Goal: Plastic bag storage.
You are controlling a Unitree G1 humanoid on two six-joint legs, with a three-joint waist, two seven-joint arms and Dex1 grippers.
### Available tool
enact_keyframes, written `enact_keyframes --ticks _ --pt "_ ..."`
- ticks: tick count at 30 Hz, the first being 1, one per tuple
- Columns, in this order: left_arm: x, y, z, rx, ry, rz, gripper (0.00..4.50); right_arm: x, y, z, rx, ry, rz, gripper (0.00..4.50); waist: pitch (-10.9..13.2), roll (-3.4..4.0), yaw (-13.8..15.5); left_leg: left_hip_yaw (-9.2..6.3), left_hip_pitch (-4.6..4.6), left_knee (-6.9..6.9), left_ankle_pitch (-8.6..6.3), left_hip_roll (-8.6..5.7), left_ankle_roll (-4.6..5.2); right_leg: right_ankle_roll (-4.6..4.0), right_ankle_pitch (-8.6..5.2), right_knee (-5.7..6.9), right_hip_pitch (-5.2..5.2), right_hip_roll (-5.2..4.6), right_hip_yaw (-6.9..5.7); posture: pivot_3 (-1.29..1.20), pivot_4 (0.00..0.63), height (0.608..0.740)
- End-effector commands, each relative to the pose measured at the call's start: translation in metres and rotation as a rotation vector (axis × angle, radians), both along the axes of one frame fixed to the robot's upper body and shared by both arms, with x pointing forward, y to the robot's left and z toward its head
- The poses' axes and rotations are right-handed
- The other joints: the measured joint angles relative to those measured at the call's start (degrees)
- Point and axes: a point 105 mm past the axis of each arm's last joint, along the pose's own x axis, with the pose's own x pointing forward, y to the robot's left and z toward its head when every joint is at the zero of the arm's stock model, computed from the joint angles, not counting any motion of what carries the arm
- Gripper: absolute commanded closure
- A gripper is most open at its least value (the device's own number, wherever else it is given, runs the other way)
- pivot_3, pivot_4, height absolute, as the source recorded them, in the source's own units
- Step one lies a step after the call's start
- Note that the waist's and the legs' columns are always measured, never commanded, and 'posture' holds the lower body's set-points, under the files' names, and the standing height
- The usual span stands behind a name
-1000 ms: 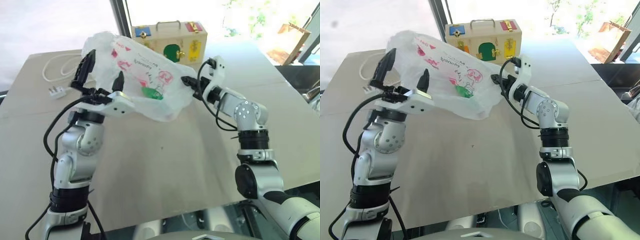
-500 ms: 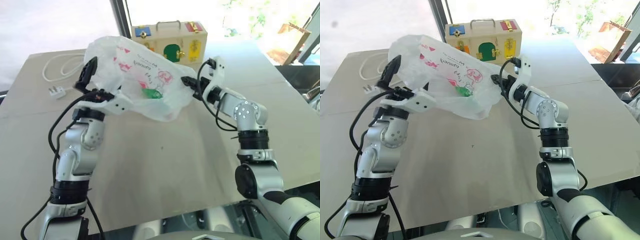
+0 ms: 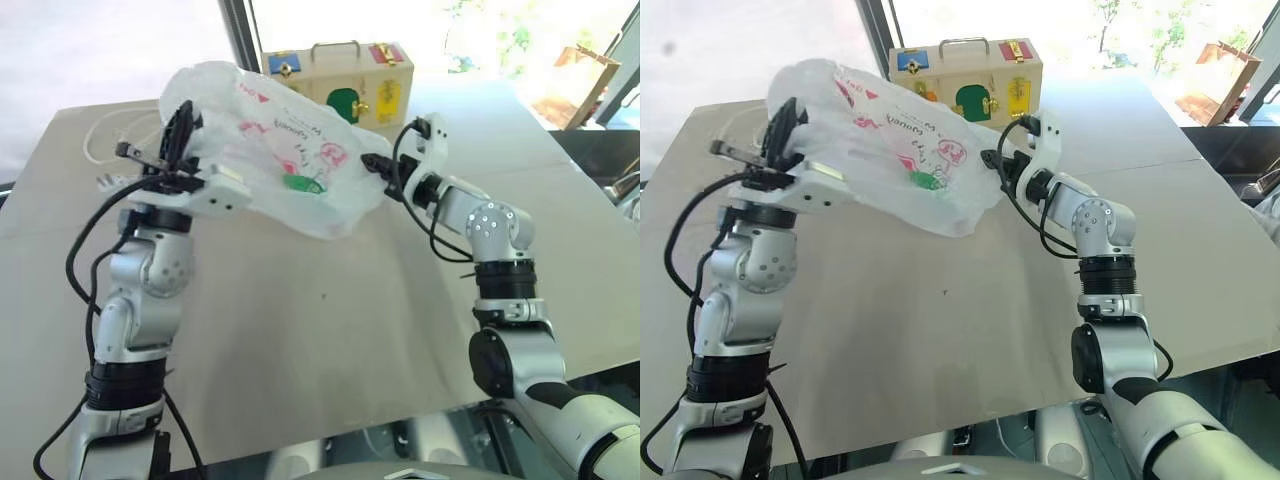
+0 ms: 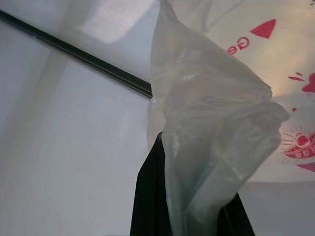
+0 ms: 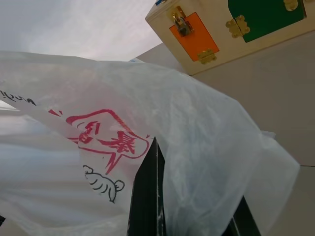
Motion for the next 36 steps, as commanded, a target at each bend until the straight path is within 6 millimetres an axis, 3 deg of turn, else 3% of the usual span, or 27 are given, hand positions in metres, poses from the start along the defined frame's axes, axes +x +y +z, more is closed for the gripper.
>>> enact_keyframes --ticks 1,3,8,10,13,16,18,22,25,31,34,36 --pt "-0.017 -0.005 0.041 -0.08 -0.138 -0.123 4.43 -0.004 0.001 0.014 -0.021 -0.075 0.015 4.5 0.0 0.0 0.0 0.0 -0.01 0.0 0.0 0.0 0.0 0.0 0.0 0.0 -0.01 0.0 -0.01 0.0 0.15 0.74" --pt "-0.014 -0.003 0.048 -0.196 -0.123 -0.214 4.43 -0.006 -0.002 0.021 -0.049 -0.118 0.03 4.5 0.0 0.0 0.01 0.0 -0.01 0.0 0.0 -0.01 0.0 0.0 0.0 0.0 -0.01 -0.02 -0.01 0.0 0.15 0.74" --pt "0.011 0.018 0.054 -0.445 0.001 -0.335 4.43 -0.016 -0.014 0.076 -0.018 -0.288 0.067 4.5 0.0 0.0 -0.1 0.01 -0.08 0.02 0.0 -0.06 0.01 0.01 0.0 0.0 -0.06 -0.02 -0.03 0.0 0.15 0.74" --pt "0.024 0.028 0.057 -0.529 0.054 -0.359 4.43 -0.021 -0.02 0.105 -0.001 -0.377 0.072 4.5 0.01 -0.01 -0.15 0.01 -0.08 0.04 0.01 -0.06 0.01 0.01 0.0 0.01 -0.07 0.04 -0.03 0.0 0.15 0.74" --pt "0.062 0.057 0.055 -0.859 0.218 -0.41 4.43 -0.027 -0.035 0.167 0.002 -0.574 0.018 4.5 0.1 -0.04 -0.09 -0.03 -0.09 0.13 0.02 -0.09 0.01 0.02 0.0 0.06 -0.06 0.17 -0.04 0.0 0.15 0.74" --pt "0.078 0.072 0.058 -1.146 0.246 -0.506 4.43 -0.03 -0.046 0.202 0.027 -0.687 -0.032 4.5 0.13 -0.08 -0.13 -0.07 -0.08 0.15 0.01 -0.13 0.01 0.03 -0.01 0.0 -0.02 0.26 -0.05 0.0 0.15 0.74" --pt "0.082 0.069 0.07 -1.185 0.256 -0.566 4.43 -0.03 -0.056 0.222 0.058 -0.74 -0.085 4.5 0.2 -0.24 -0.17 -0.08 -0.09 0.11 0.03 -0.12 -0.01 0.03 -0.01 0.04 0.02 0.28 -0.06 0.0 0.15 0.74" --pt "0.087 0.058 0.083 -1.234 0.294 -0.63 4.43 -0.029 -0.062 0.237 0.075 -0.795 -0.118 4.5 0.31 -0.42 -0.11 -0.1 -0.39 0.1 0.18 -0.09 -0.28 0.04 0.0 -0.03 -0.13 0.23 -0.07 0.0 0.15 0.74" --pt "0.086 0.043 0.091 -1.26 0.335 -0.704 4.43 -0.025 -0.058 0.237 0.059 -0.799 -0.115 4.5 0.31 -0.42 -0.17 -0.08 -0.97 0.18 0.21 -0.11 -0.31 0.06 0.02 0.08 -0.71 0.14 -0.05 0.0 0.15 0.74" --pt "0.072 0.01 0.101 -1.155 0.413 -0.822 4.43 -0.021 -0.05 0.232 0.03 -0.792 -0.1 4.5 0.37 -0.43 -0.21 -0.07 -1.04 0.08 0.27 -0.09 -0.41 0.05 0.01 0.08 -0.86 0.17 -0.06 0.0 0.15 0.74" --pt "0.061 0.008 0.105 -1.14 0.416 -0.869 3.68 -0.019 -0.051 0.226 0.017 -0.78 -0.094 4.5 0.37 -0.43 -0.26 -0.05 -1.02 0.08 0.27 -0.09 -0.42 0.05 0.01 0.1 -0.85 0.17 -0.04 0.0 0.15 0.74" --pt "0.055 0.01 0.106 -1.133 0.416 -0.88 2.81 -0.02 -0.05 0.222 0.019 -0.77 -0.067 4.5 0.37 -0.43 -0.23 -0.06 -0.99 0.08 0.3 -0.06 -0.46 0.05 0.01 0.12 -0.85 0.17 -0.02 0.0 0.15 0.74"
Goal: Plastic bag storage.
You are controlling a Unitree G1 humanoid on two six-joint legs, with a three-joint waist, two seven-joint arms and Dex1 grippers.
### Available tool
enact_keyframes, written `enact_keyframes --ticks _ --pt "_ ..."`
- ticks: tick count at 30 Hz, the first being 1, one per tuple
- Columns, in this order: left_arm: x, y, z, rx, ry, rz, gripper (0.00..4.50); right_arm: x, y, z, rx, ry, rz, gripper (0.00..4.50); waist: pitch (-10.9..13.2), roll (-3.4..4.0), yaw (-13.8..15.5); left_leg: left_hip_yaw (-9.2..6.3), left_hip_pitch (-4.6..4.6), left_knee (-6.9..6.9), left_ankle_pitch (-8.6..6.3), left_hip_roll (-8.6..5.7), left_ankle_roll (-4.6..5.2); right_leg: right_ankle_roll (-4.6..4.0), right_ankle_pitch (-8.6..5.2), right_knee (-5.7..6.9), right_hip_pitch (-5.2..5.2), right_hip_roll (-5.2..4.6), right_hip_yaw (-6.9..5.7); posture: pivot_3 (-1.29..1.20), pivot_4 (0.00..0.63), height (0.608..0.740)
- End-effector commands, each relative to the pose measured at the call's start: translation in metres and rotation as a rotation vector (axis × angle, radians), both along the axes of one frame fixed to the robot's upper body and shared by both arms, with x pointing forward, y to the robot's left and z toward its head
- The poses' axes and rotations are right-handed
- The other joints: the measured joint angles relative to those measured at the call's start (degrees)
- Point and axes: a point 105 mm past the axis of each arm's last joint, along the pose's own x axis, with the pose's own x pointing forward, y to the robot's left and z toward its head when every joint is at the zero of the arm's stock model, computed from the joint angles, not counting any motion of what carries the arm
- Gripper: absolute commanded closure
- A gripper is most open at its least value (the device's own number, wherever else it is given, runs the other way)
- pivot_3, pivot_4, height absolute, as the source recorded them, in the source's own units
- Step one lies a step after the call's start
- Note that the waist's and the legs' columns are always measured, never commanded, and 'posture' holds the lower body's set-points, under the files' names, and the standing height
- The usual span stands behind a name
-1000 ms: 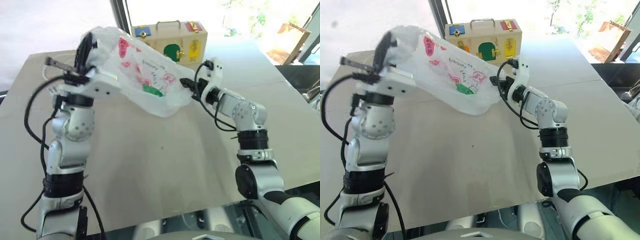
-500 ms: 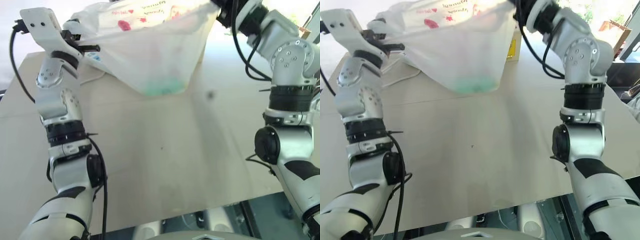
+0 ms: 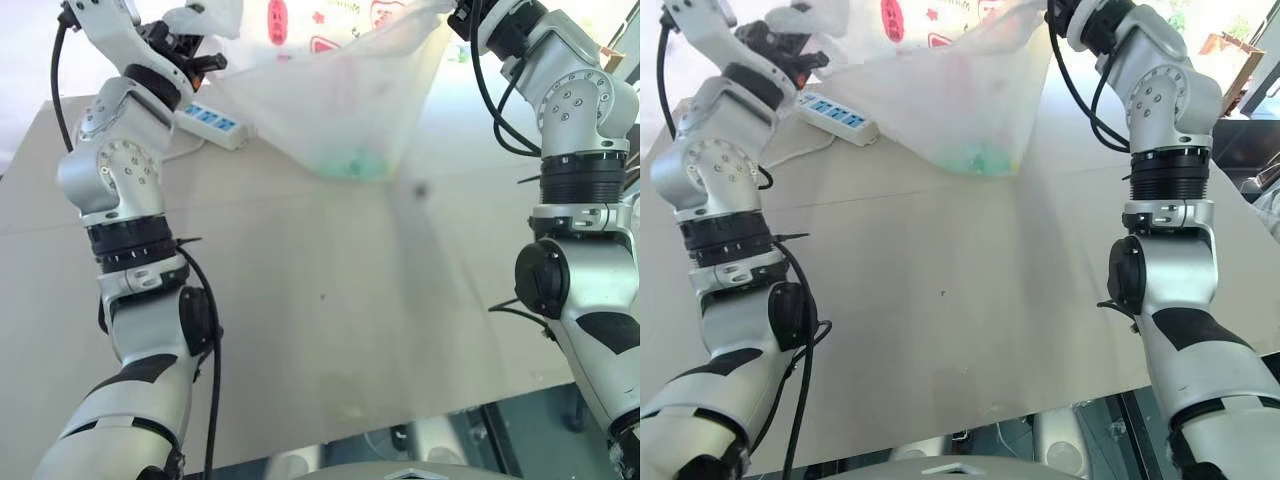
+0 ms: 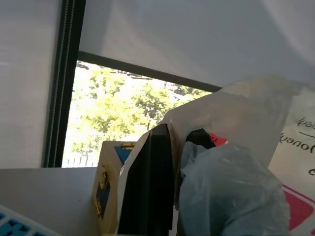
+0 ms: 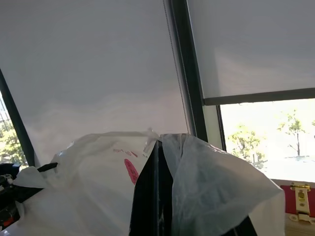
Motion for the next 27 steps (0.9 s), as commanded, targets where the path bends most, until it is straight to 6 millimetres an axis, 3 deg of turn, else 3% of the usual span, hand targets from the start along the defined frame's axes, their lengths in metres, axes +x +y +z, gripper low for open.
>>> enact_keyframes --ticks 1,3,6,8,11,15,20,24,27 --pt "-0.024 0.008 0.019 -0.003 -0.092 -0.02 2.33 -0.02 -0.003 0.025 0.01 -0.107 0.042 4.24 0.0 0.0 0.04 -0.01 0.01 0.0 0.01 0.0 -0.02 0.0 0.0 0.02 0.0 0.01 0.0 0.0 0.15 0.74" --pt "-0.035 0.011 0.019 -0.014 -0.107 -0.063 1.45 -0.022 -0.003 0.019 -0.005 -0.097 0.064 3.65 0.0 0.0 0.05 -0.02 0.03 0.01 0.03 0.02 -0.05 -0.01 0.0 0.07 0.0 0.02 0.0 0.0 0.15 0.74" --pt "-0.049 0.013 0.015 -0.005 -0.108 -0.123 0.03 -0.024 -0.004 0.011 -0.026 -0.076 0.09 2.16 0.0 0.0 0.08 -0.02 0.04 0.03 0.03 0.03 -0.05 -0.01 0.0 0.12 0.01 0.02 0.01 0.0 0.15 0.74" --pt "-0.064 0.014 0.011 -0.02 -0.126 -0.187 0.0 -0.031 -0.002 -0.001 -0.073 -0.068 0.136 1.12 -0.01 -0.01 0.16 -0.03 0.04 0.06 0.04 0.03 -0.05 -0.01 0.01 0.13 0.01 0.01 0.02 0.0 0.15 0.74" --pt "-0.087 0.02 0.006 -0.077 -0.163 -0.261 0.0 -0.045 -0.002 -0.019 -0.139 -0.054 0.204 0.09 -0.01 -0.01 0.27 -0.06 0.04 0.07 0.03 0.05 -0.05 -0.01 0.01 0.11 0.05 -0.02 0.01 0.0 0.15 0.74" --pt "-0.117 0.037 -0.027 -0.15 -0.131 -0.327 0.0 -0.063 -0.018 -0.05 -0.175 0.025 0.305 0.09 -0.03 -0.02 0.36 -0.05 0.11 0.11 0.02 0.05 -0.03 -0.02 0.0 0.09 0.14 -0.07 0.0 0.0 0.15 0.74" --pt "-0.142 0.053 -0.11 -0.06 0.149 -0.258 0.0 -0.105 -0.041 -0.078 -0.138 0.108 0.525 0.09 -0.05 -0.01 0.26 0.01 0.23 0.12 0.02 0.09 -0.02 -0.04 -0.01 0.0 0.19 -0.05 0.07 0.0 0.15 0.74" --pt "-0.177 0.066 -0.209 0.106 0.535 -0.155 0.0 -0.133 -0.067 -0.134 -0.22 0.328 0.59 0.09 -0.07 -0.04 0.72 -0.03 0.55 0.15 -0.18 0.08 0.28 -0.07 -0.02 -0.11 0.54 -0.04 -0.01 0.0 0.15 0.74" --pt "-0.196 0.079 -0.254 0.221 0.68 -0.054 0.0 -0.138 -0.077 -0.189 -0.426 0.448 0.475 0.09 -0.1 -0.01 1.4 0.03 1.18 0.01 -0.28 0.08 0.42 -0.31 -0.17 -0.44 1.19 -0.12 -0.01 0.0 0.15 0.74"
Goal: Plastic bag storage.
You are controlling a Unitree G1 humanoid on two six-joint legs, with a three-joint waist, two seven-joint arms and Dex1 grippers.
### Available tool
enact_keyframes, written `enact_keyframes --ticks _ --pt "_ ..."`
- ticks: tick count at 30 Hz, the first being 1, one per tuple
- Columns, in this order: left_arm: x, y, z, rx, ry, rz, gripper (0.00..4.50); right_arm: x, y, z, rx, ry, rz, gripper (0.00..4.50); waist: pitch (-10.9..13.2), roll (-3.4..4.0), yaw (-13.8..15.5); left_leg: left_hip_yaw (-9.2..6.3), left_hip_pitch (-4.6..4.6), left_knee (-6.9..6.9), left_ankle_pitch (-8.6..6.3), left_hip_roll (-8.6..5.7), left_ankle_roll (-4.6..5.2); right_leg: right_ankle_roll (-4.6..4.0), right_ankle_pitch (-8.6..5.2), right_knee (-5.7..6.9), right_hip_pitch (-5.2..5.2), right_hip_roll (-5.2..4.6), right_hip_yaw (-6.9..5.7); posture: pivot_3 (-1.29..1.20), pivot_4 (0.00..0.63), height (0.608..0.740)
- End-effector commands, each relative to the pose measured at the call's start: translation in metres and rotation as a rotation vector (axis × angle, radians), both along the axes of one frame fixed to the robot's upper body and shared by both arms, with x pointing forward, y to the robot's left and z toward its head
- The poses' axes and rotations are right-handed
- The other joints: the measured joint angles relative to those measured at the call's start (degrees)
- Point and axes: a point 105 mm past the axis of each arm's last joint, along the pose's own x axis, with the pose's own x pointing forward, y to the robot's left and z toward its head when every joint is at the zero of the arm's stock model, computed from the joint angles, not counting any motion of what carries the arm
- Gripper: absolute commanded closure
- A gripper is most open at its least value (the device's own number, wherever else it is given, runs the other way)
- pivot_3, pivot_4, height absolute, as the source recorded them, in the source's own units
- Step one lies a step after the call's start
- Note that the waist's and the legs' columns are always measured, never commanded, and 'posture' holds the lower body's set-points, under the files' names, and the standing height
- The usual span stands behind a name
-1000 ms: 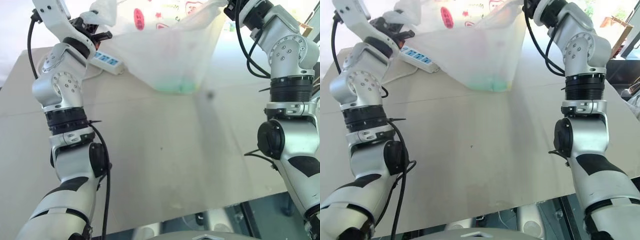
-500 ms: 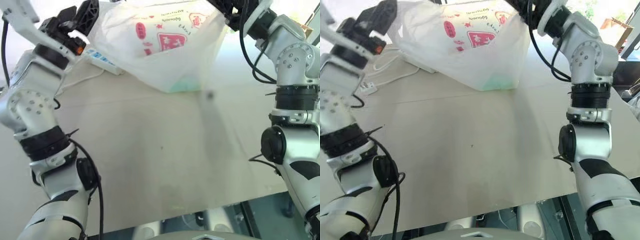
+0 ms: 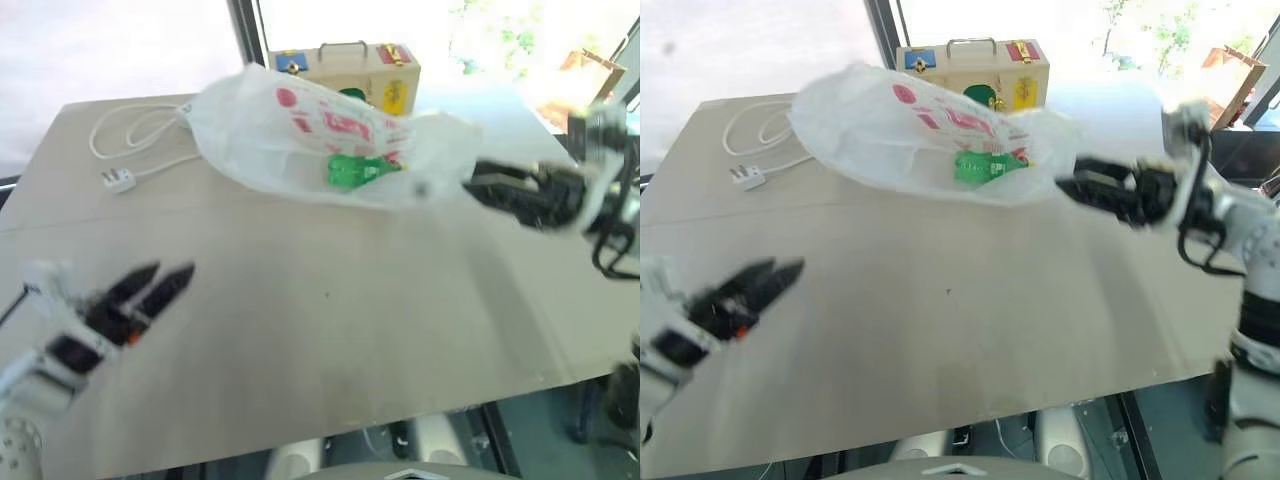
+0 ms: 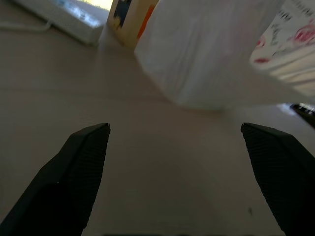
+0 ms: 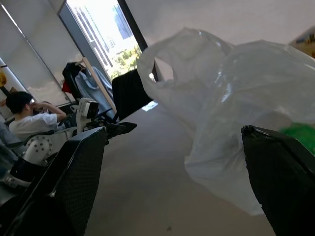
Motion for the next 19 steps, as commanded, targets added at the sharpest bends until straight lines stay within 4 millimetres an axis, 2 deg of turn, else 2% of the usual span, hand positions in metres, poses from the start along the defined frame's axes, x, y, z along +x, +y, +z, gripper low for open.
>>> enact_keyframes --ticks 1,3,7,10,12,19 --pt "-0.003 0.006 -0.014 0.182 -0.021 0.035 0.0 -0.005 -0.003 -0.042 -0.233 -0.042 -0.041 0.09 -0.05 -0.01 0.57 0.02 0.01 0.01 0.0 0.0 0.0 0.0 0.0 -0.01 0.0 -0.01 0.0 0.0 0.15 0.74" --pt "0.001 0.009 -0.022 0.219 -0.048 0.094 0.0 0.006 -0.015 -0.076 -0.305 -0.042 -0.155 0.09 -0.24 -0.17 0.93 -0.02 0.04 0.07 0.02 0.02 -0.02 0.0 0.0 -0.02 0.01 -0.04 -0.06 0.0 0.15 0.74" --pt "0.008 0.003 -0.029 0.304 -0.108 0.121 0.0 0.017 -0.045 -0.107 -0.28 -0.118 -0.354 0.09 -0.27 -0.19 1.16 -0.01 0.04 0.27 0.06 0.07 -0.09 -0.19 0.17 0.0 0.15 -0.07 -0.09 0.0 0.15 0.74" --pt "0.01 -0.009 -0.031 0.335 -0.141 0.102 0.0 0.02 -0.068 -0.116 -0.279 -0.263 -0.476 0.09 -0.28 -0.18 1.2 0.02 0.04 0.41 0.07 0.08 -0.08 -0.19 0.18 0.01 0.2 -0.04 -0.06 0.0 0.15 0.74" --pt "0.01 -0.023 -0.035 0.336 -0.149 0.046 0.0 0.015 -0.079 -0.124 -0.298 -0.288 -0.5 0.09 -0.28 -0.16 1.19 0.04 0.03 0.41 0.05 0.08 -0.02 -0.18 0.17 -0.03 0.2 0.01 -0.04 0.0 0.15 0.74" --pt "0.012 -0.049 -0.03 0.343 -0.212 -0.049 0.0 0.009 -0.094 -0.134 -0.337 -0.328 -0.468 0.09 -0.32 -0.1 1.05 0.03 0.08 0.41 0.0 0.3 0.03 -0.19 0.16 -0.06 0.24 0.28 -0.03 0.0 0.15 0.74"
